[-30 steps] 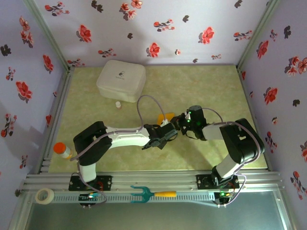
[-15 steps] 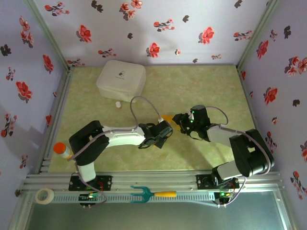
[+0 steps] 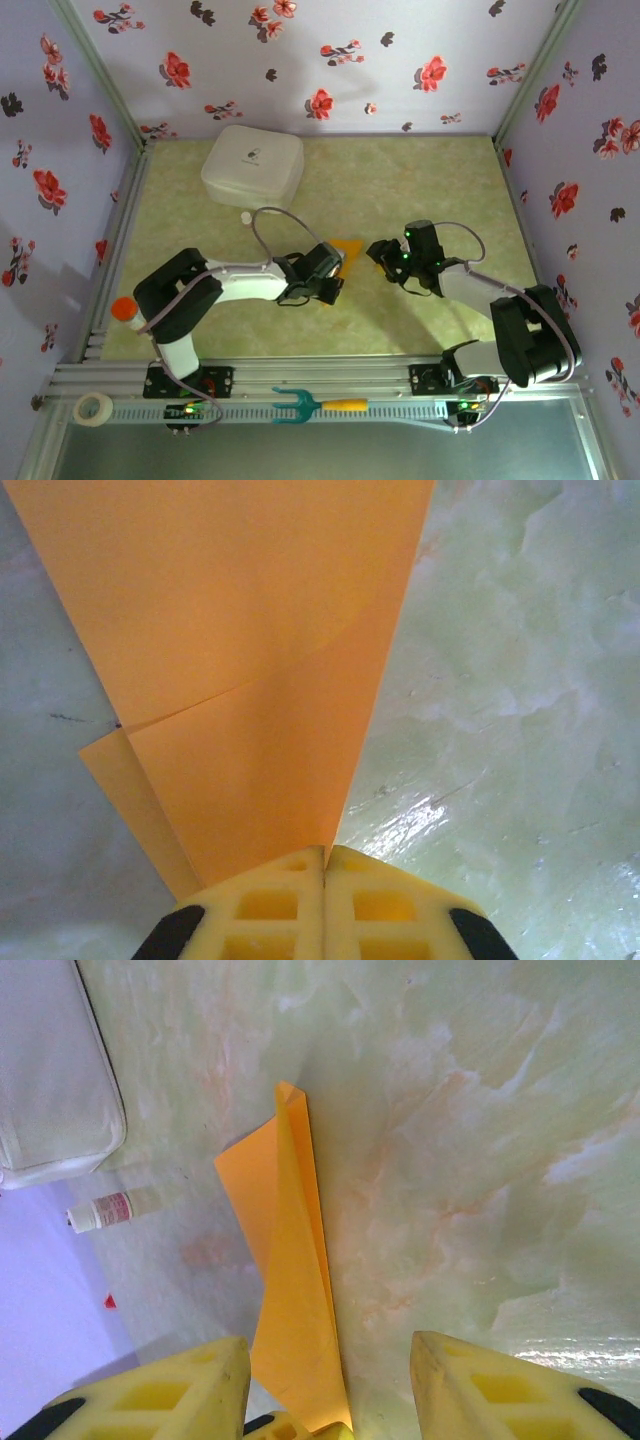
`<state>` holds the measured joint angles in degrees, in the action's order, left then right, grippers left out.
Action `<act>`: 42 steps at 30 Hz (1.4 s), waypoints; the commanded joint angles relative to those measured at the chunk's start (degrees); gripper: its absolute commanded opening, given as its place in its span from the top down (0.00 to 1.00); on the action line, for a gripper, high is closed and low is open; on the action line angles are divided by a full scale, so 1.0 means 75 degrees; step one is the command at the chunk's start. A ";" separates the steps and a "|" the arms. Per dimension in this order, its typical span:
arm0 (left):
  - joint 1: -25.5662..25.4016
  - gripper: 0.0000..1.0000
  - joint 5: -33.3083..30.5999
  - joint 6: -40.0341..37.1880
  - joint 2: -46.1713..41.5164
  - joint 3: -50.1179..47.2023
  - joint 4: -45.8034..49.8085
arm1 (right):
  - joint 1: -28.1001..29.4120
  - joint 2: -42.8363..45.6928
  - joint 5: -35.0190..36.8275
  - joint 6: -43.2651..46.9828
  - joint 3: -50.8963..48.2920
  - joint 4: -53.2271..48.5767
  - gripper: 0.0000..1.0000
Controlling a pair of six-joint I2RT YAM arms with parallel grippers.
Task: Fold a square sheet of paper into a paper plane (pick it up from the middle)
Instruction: Fold the wing for the fifth time at the center of the table.
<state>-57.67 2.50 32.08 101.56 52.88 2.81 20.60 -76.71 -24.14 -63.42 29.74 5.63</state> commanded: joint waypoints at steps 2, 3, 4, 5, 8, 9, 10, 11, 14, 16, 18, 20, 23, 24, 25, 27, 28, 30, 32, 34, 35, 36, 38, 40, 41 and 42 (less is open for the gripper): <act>0.0128 1.00 0.0768 0.0247 -0.0240 -0.0318 -0.0837 | -0.0051 0.0045 0.0042 0.0090 0.0081 -0.0026 0.54; 0.0152 1.00 0.0880 0.0275 -0.0260 -0.0395 -0.1001 | -0.0051 0.0030 -0.0002 0.0089 0.0056 0.0036 0.54; 0.0182 1.00 0.1025 0.0302 -0.0253 -0.0454 -0.1154 | -0.0051 0.0015 -0.0045 0.0077 0.0037 0.0105 0.54; 0.0228 1.00 0.1181 0.0348 -0.0232 -0.0514 -0.1306 | -0.0045 -0.0005 -0.0099 0.0065 0.0014 0.0197 0.54; 0.0355 1.00 0.1592 0.0531 -0.0139 -0.0698 -0.1795 | -0.0051 -0.0097 -0.0284 0.0021 -0.0093 0.0627 0.56; 0.0393 1.00 0.1721 0.0574 -0.0116 -0.0750 -0.1915 | -0.0044 -0.0132 -0.0369 0.0008 -0.0137 0.0834 0.58; 0.0419 1.00 0.1810 0.0603 -0.0101 -0.0788 -0.2031 | -0.0040 -0.0179 -0.0442 -0.0004 -0.0161 0.0968 0.59; 0.0451 1.00 0.1928 0.0619 -0.0088 -0.0821 -0.2127 | -0.0013 -0.0224 -0.0483 0.0004 -0.0195 0.1124 0.61; 0.0535 1.00 0.2326 0.0697 -0.0043 -0.0898 -0.2436 | 0.0126 -0.0242 -0.0412 0.0200 -0.0315 0.1524 0.66; 0.0607 1.00 0.2556 0.0770 0.0019 -0.0944 -0.2595 | 0.0284 -0.0232 -0.0239 0.0455 -0.0397 0.1618 0.71; 0.0667 1.00 0.2701 0.0874 0.0069 -0.1023 -0.2800 | 0.0407 -0.0221 -0.0107 0.0661 -0.0476 0.1667 0.75; 0.0742 1.00 0.2909 0.1002 0.0120 -0.1135 -0.3081 | 0.0513 -0.0232 -0.0062 0.0802 -0.0551 0.1753 0.78; 0.0833 1.00 0.3076 0.1166 0.0192 -0.1227 -0.3307 | 0.0605 -0.0322 -0.0261 0.0932 -0.0555 0.1856 0.80; 0.0861 1.00 0.3116 0.1202 0.0219 -0.1237 -0.3325 | 0.0616 -0.0356 -0.0299 0.0921 -0.0555 0.1893 0.81; 0.0889 1.00 0.3173 0.1257 0.0256 -0.1259 -0.3421 | 0.0628 -0.0378 -0.0345 0.0900 -0.0555 0.1922 0.81; 0.0907 1.00 0.3194 0.1333 0.0317 -0.1262 -0.3462 | 0.0651 -0.0419 -0.0457 0.0880 -0.0546 0.2042 0.83; 0.0940 1.00 0.3217 0.1377 0.0356 -0.1276 -0.3516 | 0.0673 -0.0450 -0.0506 0.0863 -0.0533 0.2084 0.83; 0.0974 1.00 0.3279 0.1462 0.0415 -0.1338 -0.3638 | 0.0687 -0.0537 -0.0583 0.0830 -0.0479 0.2102 0.85; 0.1006 1.00 0.3320 0.1543 0.0456 -0.1361 -0.3763 | 0.0699 -0.0642 -0.0714 0.0798 -0.0438 0.2183 0.85; 0.1032 1.00 0.3322 0.1620 0.0473 -0.1420 -0.3879 | 0.0733 -0.0756 -0.0816 0.0780 -0.0403 0.2248 0.86; 0.1044 1.00 0.3338 0.1648 0.0477 -0.1442 -0.3927 | 0.0757 -0.0817 -0.0842 0.0772 -0.0391 0.2271 0.87; 0.1066 1.00 0.3352 0.1696 0.0474 -0.1471 -0.3948 | 0.0759 -0.0865 -0.0881 0.0757 -0.0379 0.2306 0.87; 0.1078 1.00 0.3334 0.1671 0.0418 -0.1450 -0.3847 | 0.0757 -0.0842 -0.0925 0.0662 -0.0392 0.2406 0.88; 0.1066 1.00 0.3318 0.1584 0.0342 -0.1417 -0.3735 | 0.0724 -0.0604 -0.0551 0.0347 -0.0475 0.2179 0.83; 0.1068 1.00 0.3248 0.1503 0.0286 -0.1364 -0.3546 | 0.0673 -0.0487 -0.0361 0.0205 -0.0410 0.1728 0.78; 0.1048 1.00 0.3129 0.1367 0.0202 -0.1303 -0.3309 | 0.0624 -0.0378 -0.0250 0.0153 -0.0307 0.1270 0.71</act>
<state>-49.98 26.39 43.51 104.09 42.68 -24.29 25.80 -82.02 -28.56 -60.27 26.15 20.12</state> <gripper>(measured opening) 0.057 0.258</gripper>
